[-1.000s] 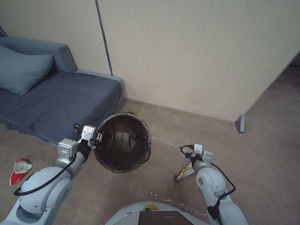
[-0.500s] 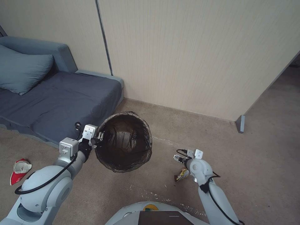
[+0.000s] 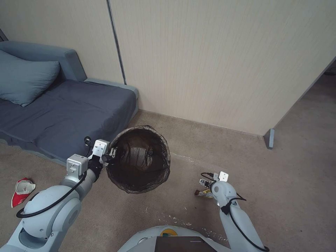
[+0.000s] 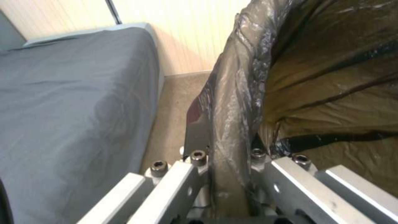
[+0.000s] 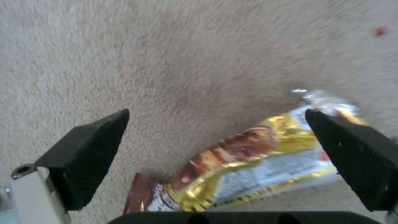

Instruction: Pick up the trash bin, then pick up the garbage from the floor and place it into the trash bin.

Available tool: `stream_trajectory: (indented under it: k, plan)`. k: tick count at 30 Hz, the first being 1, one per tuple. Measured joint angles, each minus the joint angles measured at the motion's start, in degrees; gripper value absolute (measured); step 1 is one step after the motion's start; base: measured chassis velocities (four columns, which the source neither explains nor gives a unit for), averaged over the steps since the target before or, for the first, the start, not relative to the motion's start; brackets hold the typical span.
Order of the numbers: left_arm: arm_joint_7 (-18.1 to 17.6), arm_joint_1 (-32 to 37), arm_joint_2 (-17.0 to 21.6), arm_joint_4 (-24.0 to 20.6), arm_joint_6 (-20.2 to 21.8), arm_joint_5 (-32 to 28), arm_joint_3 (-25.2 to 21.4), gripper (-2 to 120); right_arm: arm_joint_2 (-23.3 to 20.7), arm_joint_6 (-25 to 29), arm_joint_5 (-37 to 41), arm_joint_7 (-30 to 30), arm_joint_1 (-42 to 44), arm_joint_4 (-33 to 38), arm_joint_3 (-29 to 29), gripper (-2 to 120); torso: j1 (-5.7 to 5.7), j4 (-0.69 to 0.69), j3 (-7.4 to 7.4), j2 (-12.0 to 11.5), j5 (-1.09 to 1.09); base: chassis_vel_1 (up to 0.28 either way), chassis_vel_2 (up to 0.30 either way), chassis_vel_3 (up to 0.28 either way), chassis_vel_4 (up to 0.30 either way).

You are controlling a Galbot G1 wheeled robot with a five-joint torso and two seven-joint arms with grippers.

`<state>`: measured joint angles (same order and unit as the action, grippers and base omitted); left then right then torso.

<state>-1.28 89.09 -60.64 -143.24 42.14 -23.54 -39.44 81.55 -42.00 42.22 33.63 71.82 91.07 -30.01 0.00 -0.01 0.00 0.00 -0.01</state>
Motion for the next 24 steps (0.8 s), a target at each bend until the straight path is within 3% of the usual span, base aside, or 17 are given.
stream_trajectory:
  k: [8,24]
  plan:
    - [0.1,-0.9,0.0,0.0,0.0,0.1,0.7,0,0.5,-0.1,-0.1,1.5,3.3,6.5,-1.0,100,0.0,0.0,0.0,0.0,0.01,0.0,0.0,0.0,0.0]
    - [0.2,-1.1,0.8,0.0,0.0,-0.4,0.6,0,3.0,0.2,-1.3,1.5,4.3,1.7,-2.9,100,0.0,0.01,0.0,0.0,0.01,0.0,0.0,0.0,0.0]
